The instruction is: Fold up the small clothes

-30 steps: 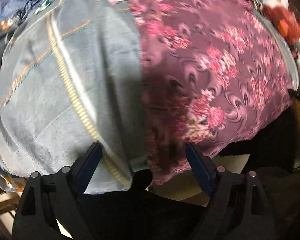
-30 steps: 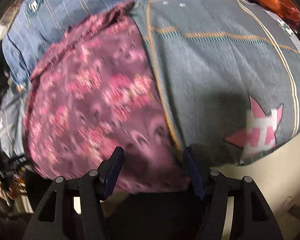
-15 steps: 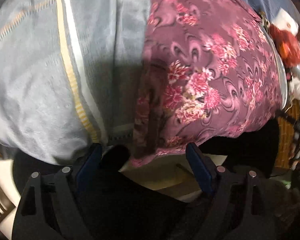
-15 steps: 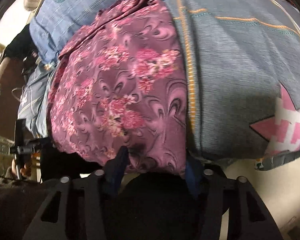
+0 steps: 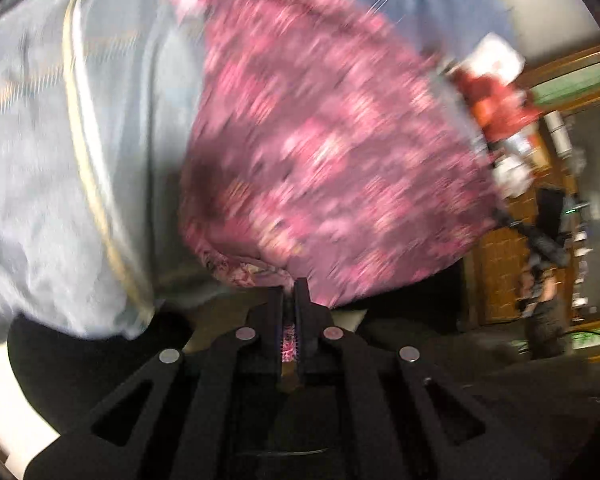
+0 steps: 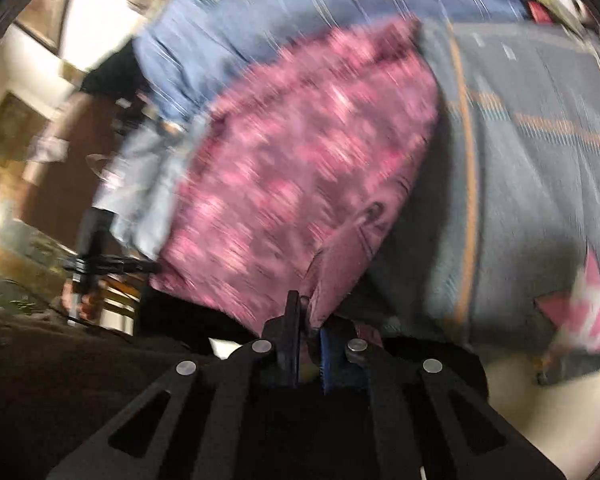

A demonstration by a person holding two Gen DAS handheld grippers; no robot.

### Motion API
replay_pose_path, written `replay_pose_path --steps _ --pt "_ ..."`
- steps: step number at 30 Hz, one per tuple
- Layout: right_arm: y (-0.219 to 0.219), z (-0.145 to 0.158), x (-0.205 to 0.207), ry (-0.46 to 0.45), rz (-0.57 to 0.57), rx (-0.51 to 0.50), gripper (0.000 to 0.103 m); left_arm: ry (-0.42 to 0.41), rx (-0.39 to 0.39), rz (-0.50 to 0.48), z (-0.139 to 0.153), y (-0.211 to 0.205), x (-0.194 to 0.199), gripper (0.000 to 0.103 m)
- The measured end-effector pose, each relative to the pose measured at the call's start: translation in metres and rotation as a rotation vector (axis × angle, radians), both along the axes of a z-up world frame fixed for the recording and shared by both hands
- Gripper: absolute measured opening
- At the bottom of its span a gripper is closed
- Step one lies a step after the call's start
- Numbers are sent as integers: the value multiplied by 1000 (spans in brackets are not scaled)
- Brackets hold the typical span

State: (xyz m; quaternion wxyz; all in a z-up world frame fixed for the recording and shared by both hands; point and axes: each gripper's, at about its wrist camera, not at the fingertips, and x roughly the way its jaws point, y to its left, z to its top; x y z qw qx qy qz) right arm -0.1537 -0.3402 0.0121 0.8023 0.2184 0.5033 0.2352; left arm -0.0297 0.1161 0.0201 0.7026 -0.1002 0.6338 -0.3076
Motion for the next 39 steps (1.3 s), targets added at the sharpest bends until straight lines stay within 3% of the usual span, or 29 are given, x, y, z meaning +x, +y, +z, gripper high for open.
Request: replay_pose_path --steps 5,9,17,25,28,30,31,32,33,35,37,39 --pt "-4 24 18 -104 -52 129 7 -56 -191 94 31 21 36 3" --pt "-8 31 39 -148 -100 212 6 -68 -246 177 35 23 71 3" --pt "-34 40 117 -229 -264 350 6 -131 -236 318 37 25 160 3" --pt "-64 10 224 -140 -442 371 5 -236 -237 472 48 27 271 3" --pt "-63 -9 264 -84 -469 357 5 -198 -200 457 39 18 298 3" --pt "-63 -21 282 -39 -493 343 6 -190 -136 372 35 7 298 5" --pt "-62 -25 287 -21 -495 342 6 -201 -87 300 32 -1 291 9" --pt "-61 -29 290 -10 -493 332 6 -207 -50 254 29 -5 285 24" --pt "-60 -31 291 -7 -487 330 6 -206 -10 209 23 -9 276 49" --pt "-60 -33 288 -10 -483 320 6 -194 52 157 10 -11 262 66" --pt "-62 -36 284 -7 -485 322 6 -183 110 139 -4 -8 253 66" --pt "-64 -37 278 1 -493 324 7 -149 118 151 -18 -1 247 66"
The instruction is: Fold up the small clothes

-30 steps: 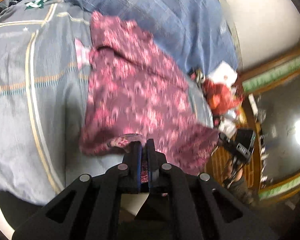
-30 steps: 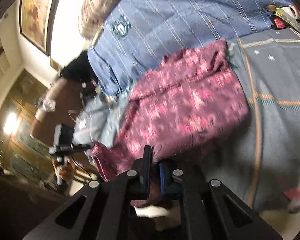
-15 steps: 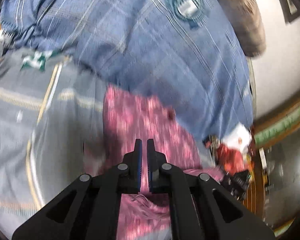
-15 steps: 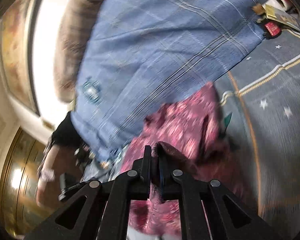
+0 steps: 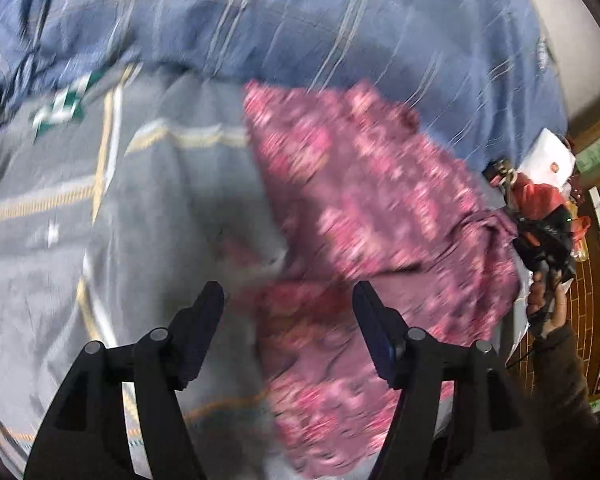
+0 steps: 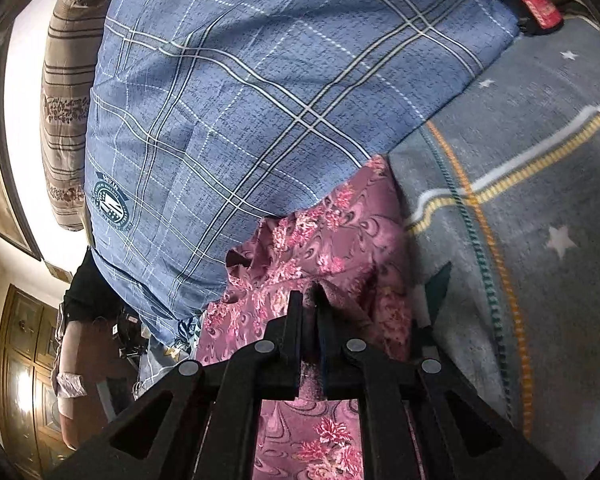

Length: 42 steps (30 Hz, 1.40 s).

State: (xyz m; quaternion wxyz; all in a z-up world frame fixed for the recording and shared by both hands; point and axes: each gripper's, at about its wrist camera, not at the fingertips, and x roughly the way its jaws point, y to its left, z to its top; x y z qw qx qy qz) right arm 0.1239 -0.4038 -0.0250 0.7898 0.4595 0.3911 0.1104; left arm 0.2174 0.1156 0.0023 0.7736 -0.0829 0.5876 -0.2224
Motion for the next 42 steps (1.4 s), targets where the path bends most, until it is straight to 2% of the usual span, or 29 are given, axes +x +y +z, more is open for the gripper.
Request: replay_pose_path --steps 3,4,5,7,8,9,10,12,19,23,24,26,27,28,30,32,33,37,38,39,40,42 --pt "-2 -1 -8 7 -3 -5 8 98 -92 -11 -22 7 -9 68" --pt "-3 -1 -10 8 -3 -2 9 126 -101 -34 -31 3 -13 68" --pt "-3 0 -11 8 -3 0 9 116 -82 -50 -33 -1 -17 69" --pt "-3 0 -13 8 -4 -2 9 19 -56 -80 -26 -9 -28 69" --pt "-3 1 -14 8 -5 -5 9 6 -71 -84 -23 -10 -32 56" --pt "-3 1 -16 8 -9 -6 9 4 -90 -81 -21 -9 -35 26" --pt "-3 2 -19 8 -12 -6 9 5 -97 -77 -19 -9 -39 15" --pt "-3 5 -25 1 -8 -11 9 -37 -91 -59 -11 -4 -48 3" --pt "-8 33 -48 -79 17 -36 6 -165 -59 -22 31 6 -71 1" --pt "-11 46 -53 -112 18 -55 6 -158 -68 -36 31 -2 -71 1" --pt "-12 46 -52 -110 18 -54 11 -147 -67 -42 27 -4 -70 2" --pt "-14 43 -52 -74 -1 -91 13 -106 -61 -54 18 -11 -66 3" --pt "-15 40 -52 -51 -12 -113 18 -96 -49 -57 13 -13 -65 4" --pt "-17 37 -52 -33 -18 -127 31 -84 -36 -61 9 -15 -63 6" --pt "-20 30 -53 6 -37 -161 53 -49 -21 -57 -1 -18 -58 26" --pt "-17 27 -51 7 -25 -211 54 -19 -19 -35 -9 -17 -53 39" --pt "-14 27 -49 0 2 -234 54 -8 -21 -25 -13 -16 -52 40" --pt "5 28 -37 -2 120 -417 55 3 -22 -30 -19 -17 -49 39" --pt "11 28 -32 -4 149 -455 55 -7 -19 -36 -19 -19 -48 35" --pt "18 28 -25 -8 182 -493 56 -15 -22 -39 -18 -21 -49 16" --pt "23 29 -18 -12 206 -518 56 -27 -23 -41 -15 -22 -50 12" --pt "37 28 -4 -23 259 -566 56 -53 -15 -24 -8 -21 -52 9"
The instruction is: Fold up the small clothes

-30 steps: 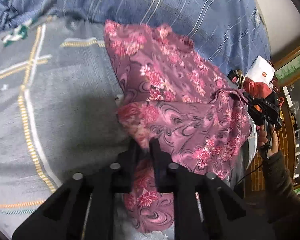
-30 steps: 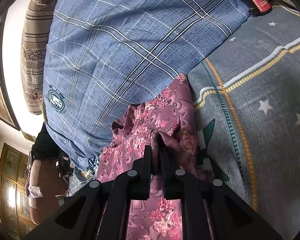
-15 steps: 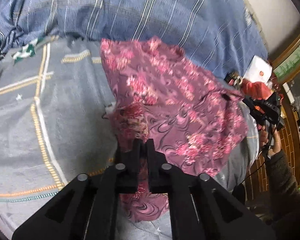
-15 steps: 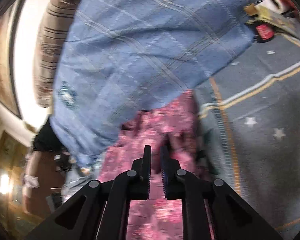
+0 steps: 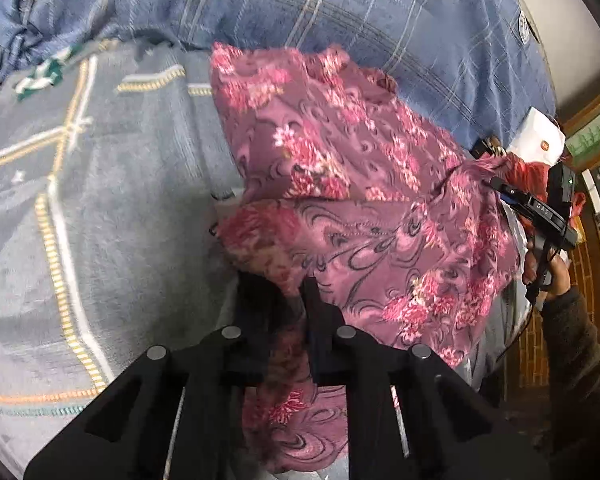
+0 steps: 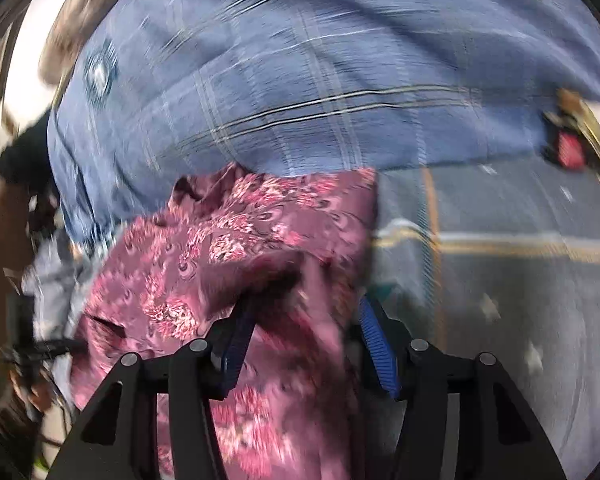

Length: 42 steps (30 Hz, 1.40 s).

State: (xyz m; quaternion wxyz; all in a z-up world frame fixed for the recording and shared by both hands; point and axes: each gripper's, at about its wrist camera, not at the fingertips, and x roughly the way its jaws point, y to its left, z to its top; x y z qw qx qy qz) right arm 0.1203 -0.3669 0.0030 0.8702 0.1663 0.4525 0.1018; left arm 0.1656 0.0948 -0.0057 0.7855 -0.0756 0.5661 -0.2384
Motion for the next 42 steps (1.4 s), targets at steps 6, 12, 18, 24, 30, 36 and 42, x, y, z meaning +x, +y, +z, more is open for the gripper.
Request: replay_pose_path --steps 6,12,18,24,30,36,42 --pt "10 16 -6 -110 70 128 6 -114 -52 9 45 12 -22 5" --pt "1 52 -19 -221 55 204 5 -229 -90 43 89 14 -14 5" --pt "-26 67 7 -265 -105 272 5 -263 -104 132 101 7 63 5" --pt "-52 43 49 -221 -261 297 4 -248 -13 198 73 -13 146 5" --pt "-59 -8 85 -67 -355 257 4 -75 207 251 -15 -27 197 5" --pt "-60 -16 74 2 -413 181 10 -60 71 326 0 22 192 5" --pt "-15 9 63 -87 -172 246 33 -127 -17 203 32 2 139 44"
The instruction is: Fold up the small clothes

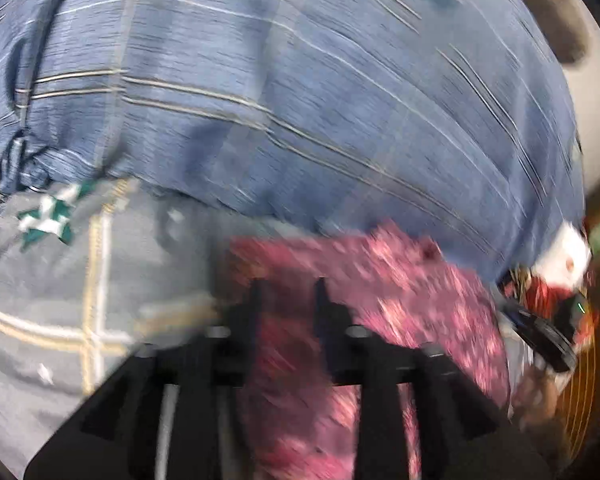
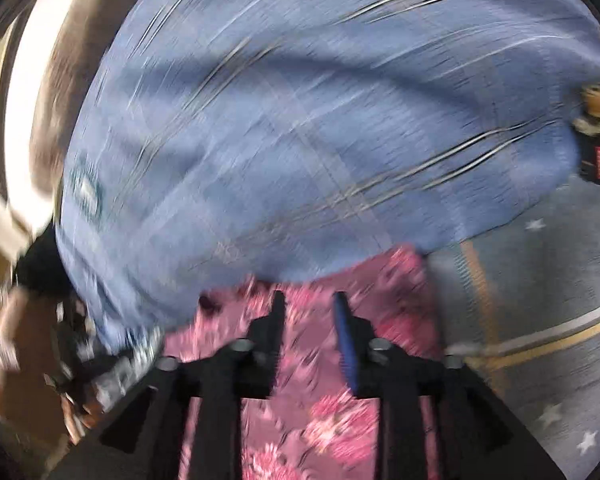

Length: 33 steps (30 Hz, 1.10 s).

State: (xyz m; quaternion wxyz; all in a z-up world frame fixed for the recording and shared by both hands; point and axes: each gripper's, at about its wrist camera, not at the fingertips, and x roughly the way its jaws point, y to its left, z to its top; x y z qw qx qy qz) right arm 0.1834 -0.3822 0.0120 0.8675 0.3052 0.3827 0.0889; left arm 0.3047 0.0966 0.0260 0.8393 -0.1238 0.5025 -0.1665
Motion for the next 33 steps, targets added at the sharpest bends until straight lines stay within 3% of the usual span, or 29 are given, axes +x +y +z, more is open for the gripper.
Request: replay_pose_path --steps 1,2,4,5,7,9,11,13,15,17,20,21,22,24,27,29,30,33 --pt "10 -8 2 35 26 -29 32 18 30 -20 -5 -11 -5 45" --pt "23 -26 8 128 52 -75 33 46 69 -54 -15 -24 -10 45" --pt "34 -48 9 239 65 -134 29 124 202 -111 -41 -45 -18 45" --pt "34 -40 0 185 27 -157 31 138 239 -117 -48 -48 -23 46" --pt "27 -25 -14 198 -18 -125 33 110 243 -91 -41 -43 -36 45" --pt "17 -8 -38 125 -45 -92 33 89 202 -75 -28 -37 -52 45" --pt "14 0 -64 69 -54 -109 42 43 160 -64 -16 -33 -77 48" --pt "21 -9 -83 88 -30 -171 44 50 199 -72 -25 -36 -96 54" --pt "27 -31 -88 181 22 -231 38 80 277 -103 -37 -39 -104 54" --pt "23 -21 -99 140 5 -254 36 72 269 -90 -26 -31 -110 54" --pt "0 -2 -121 103 -118 -122 43 97 119 -70 -6 -14 -121 54" --pt "-7 -1 -130 99 -163 -101 51 94 100 -67 -2 -11 -127 54" --pt "-12 -2 -138 110 -217 -92 61 89 97 -71 1 -13 -131 54" --pt "-21 -14 -157 161 -309 -66 62 99 108 -87 -4 -26 -133 54" --pt "-24 -40 -169 191 -335 64 62 161 136 -96 -29 -53 -116 54" --pt "-21 -43 -172 126 -345 123 51 185 152 -83 -36 -55 -117 54" --pt "-19 -44 -168 104 -313 155 10 186 149 -77 -35 -54 -118 54" --pt "-25 -37 -157 59 -285 230 7 193 153 -76 -31 -51 -119 54"
